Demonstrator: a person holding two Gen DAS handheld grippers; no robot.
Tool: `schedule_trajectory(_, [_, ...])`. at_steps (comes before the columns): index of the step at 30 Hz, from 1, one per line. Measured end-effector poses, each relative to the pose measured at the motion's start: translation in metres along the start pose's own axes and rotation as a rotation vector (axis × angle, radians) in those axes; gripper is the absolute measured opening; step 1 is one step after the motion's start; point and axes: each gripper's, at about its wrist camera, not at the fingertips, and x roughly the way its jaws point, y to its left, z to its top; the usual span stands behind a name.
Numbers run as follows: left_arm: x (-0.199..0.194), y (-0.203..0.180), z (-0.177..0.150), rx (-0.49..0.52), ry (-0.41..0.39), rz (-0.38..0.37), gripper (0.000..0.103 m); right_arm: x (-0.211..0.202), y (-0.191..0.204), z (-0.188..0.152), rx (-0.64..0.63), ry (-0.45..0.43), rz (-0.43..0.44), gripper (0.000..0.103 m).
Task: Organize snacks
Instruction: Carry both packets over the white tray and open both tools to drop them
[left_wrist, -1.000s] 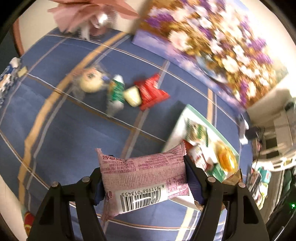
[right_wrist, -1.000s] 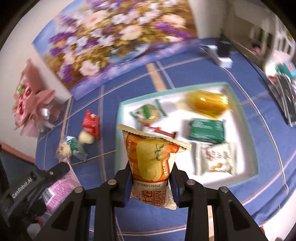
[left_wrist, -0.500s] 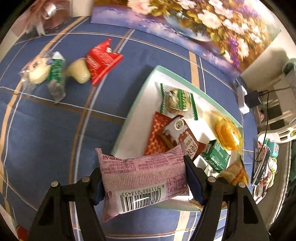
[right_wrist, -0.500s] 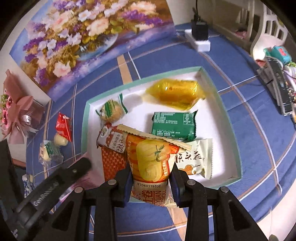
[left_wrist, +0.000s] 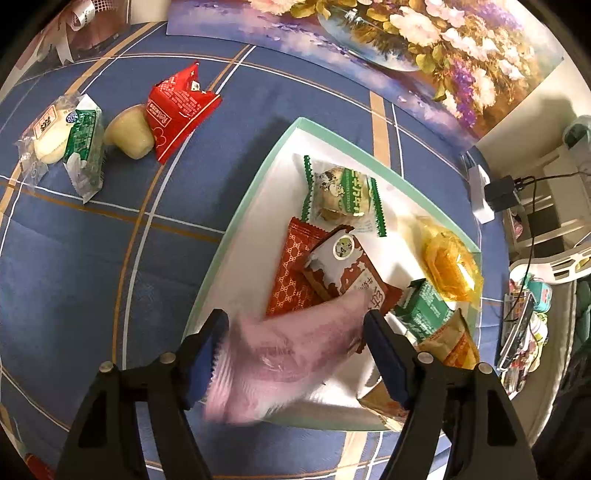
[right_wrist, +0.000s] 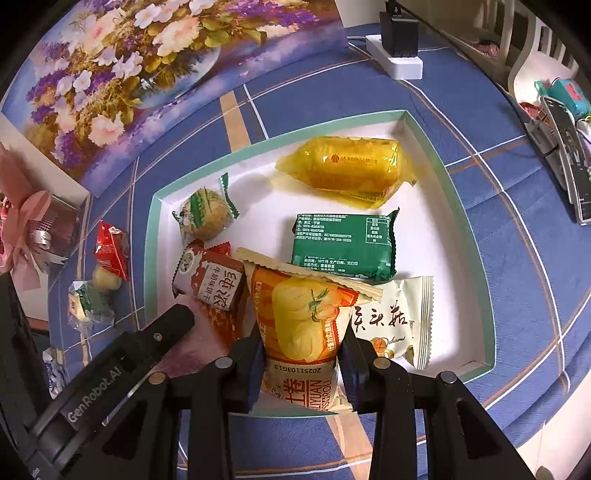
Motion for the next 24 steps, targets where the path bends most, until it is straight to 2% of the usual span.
schedule_trajectory(3, [-0.003,0.0,0.001,-0.007,0.001,-0.008,0.08,0.001,0.0,0.0,-0.005,0.005,-0.001,0.04])
schedule_trajectory(7, [-0.012,0.003,0.002,-0.016,-0.018,0.007,0.081,-0.001,0.0,0.0,-0.004,-0.003,-0.003,0.051])
schedule_trajectory(9, [-0.018,0.006,0.004,-0.022,-0.038,0.029,0.083,-0.003,0.001,0.001,-0.005,-0.01,-0.005,0.053])
schedule_trajectory(10, [-0.02,0.008,0.004,-0.025,-0.046,0.041,0.086,-0.003,0.001,0.0,-0.005,-0.013,-0.005,0.058])
schedule_trajectory(14, [-0.03,0.016,0.005,-0.032,-0.095,0.119,0.088,-0.003,0.001,0.0,-0.007,-0.018,0.0,0.065])
schedule_trajectory(15, [-0.031,0.019,0.006,-0.036,-0.107,0.137,0.088,-0.003,0.002,0.0,-0.006,-0.018,0.003,0.07])
schedule_trajectory(18, [-0.036,0.027,0.007,-0.056,-0.135,0.171,0.096,-0.003,0.003,-0.001,-0.008,-0.027,0.007,0.077])
schedule_trajectory(24, [-0.042,0.04,0.008,-0.085,-0.163,0.208,0.097,-0.005,0.004,-0.001,-0.008,-0.054,0.012,0.094])
